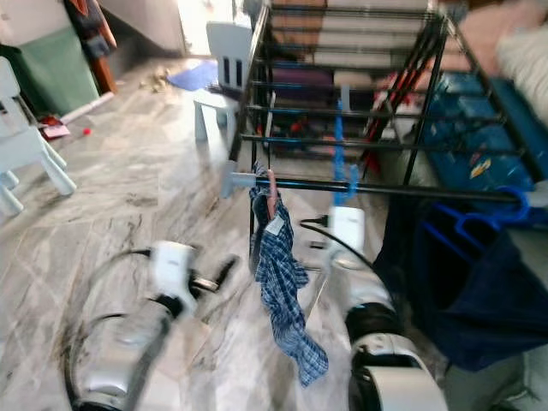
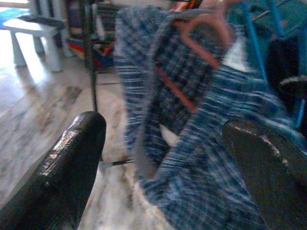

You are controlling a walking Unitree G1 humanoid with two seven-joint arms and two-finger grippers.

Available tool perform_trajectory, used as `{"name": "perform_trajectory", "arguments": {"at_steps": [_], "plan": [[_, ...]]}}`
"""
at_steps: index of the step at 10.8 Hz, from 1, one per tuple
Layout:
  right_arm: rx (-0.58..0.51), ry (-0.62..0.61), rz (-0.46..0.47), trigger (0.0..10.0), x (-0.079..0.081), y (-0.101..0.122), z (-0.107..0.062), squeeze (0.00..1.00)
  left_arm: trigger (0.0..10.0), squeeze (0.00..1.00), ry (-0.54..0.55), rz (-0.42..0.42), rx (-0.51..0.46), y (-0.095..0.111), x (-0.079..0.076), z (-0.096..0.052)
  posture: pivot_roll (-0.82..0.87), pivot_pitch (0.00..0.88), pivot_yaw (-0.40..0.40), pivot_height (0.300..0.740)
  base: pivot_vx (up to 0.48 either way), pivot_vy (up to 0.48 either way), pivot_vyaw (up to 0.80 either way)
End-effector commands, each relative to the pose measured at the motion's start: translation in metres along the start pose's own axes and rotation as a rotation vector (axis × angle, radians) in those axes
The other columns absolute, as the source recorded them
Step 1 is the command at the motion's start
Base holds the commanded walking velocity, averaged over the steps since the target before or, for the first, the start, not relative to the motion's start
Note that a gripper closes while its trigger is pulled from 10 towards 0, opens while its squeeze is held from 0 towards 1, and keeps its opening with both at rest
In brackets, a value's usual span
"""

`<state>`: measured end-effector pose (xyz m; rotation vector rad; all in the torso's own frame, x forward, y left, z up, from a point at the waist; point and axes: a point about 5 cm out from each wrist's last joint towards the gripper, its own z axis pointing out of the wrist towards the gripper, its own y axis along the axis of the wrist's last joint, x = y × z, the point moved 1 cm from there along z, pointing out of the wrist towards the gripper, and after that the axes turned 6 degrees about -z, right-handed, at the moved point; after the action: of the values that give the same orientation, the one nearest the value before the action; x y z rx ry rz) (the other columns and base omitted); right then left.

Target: Hang hanger

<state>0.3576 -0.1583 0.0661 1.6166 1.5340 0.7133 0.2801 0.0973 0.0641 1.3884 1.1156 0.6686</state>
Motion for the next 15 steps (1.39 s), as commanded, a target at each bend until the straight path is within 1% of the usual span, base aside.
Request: {"name": "perform_trajectory", "arguments": {"at_steps": [1,3,4,9,11,12,13,15], "plan": [[-0.041,-0.048,0.020,10.0,-0.007,0.008,-0.002,0.00,10.0,0.00,-0.007,0.003,0.007,0.000,0.002,-0.002,-0.05,0.037,-0.006,0.740,0.000,0.000,0.00],[-0.038,-0.118,0.049,10.0,-0.019,0.009,-0.002,0.00,10.0,0.00,-0.032,0.002,0.005,0.001,-0.001,-0.001,-0.05,0.036,-0.002,0.740,0.000,0.000,0.00],[-0.025,-0.132,0.076,10.0,-0.022,0.007,-0.002,0.00,10.0,0.00,-0.037,0.002,0.005,0.001,-0.001,-0.001,-0.05,0.036,-0.002,0.740,0.000,0.000,0.00],[0.070,-0.059,0.149,10.0,-0.012,-0.009,-0.002,0.00,10.0,0.00,-0.048,0.014,0.015,0.002,0.000,-0.001,-0.05,0.035,0.005,0.740,0.000,0.000,0.00],[0.057,-0.053,0.109,10.0,-0.010,-0.013,-0.005,0.00,10.0,0.00,-0.048,0.019,0.021,0.001,0.001,-0.002,-0.05,0.037,0.011,0.740,0.000,0.000,0.00],[0.077,-0.021,0.101,10.0,-0.003,-0.020,-0.009,0.00,10.0,0.00,-0.051,0.025,0.027,0.001,0.001,-0.002,-0.05,0.038,0.017,0.740,0.000,0.000,0.00],[0.105,0.013,0.107,10.0,0.001,-0.024,-0.010,0.00,10.0,0.00,-0.052,0.032,0.035,0.000,0.001,-0.002,-0.05,0.039,0.022,0.740,0.000,0.000,0.00],[0.115,0.014,0.102,10.0,-0.006,-0.023,-0.009,0.00,10.0,0.00,-0.052,0.040,0.044,0.000,0.002,-0.002,-0.06,0.038,0.031,0.740,0.000,0.000,0.00]]}}
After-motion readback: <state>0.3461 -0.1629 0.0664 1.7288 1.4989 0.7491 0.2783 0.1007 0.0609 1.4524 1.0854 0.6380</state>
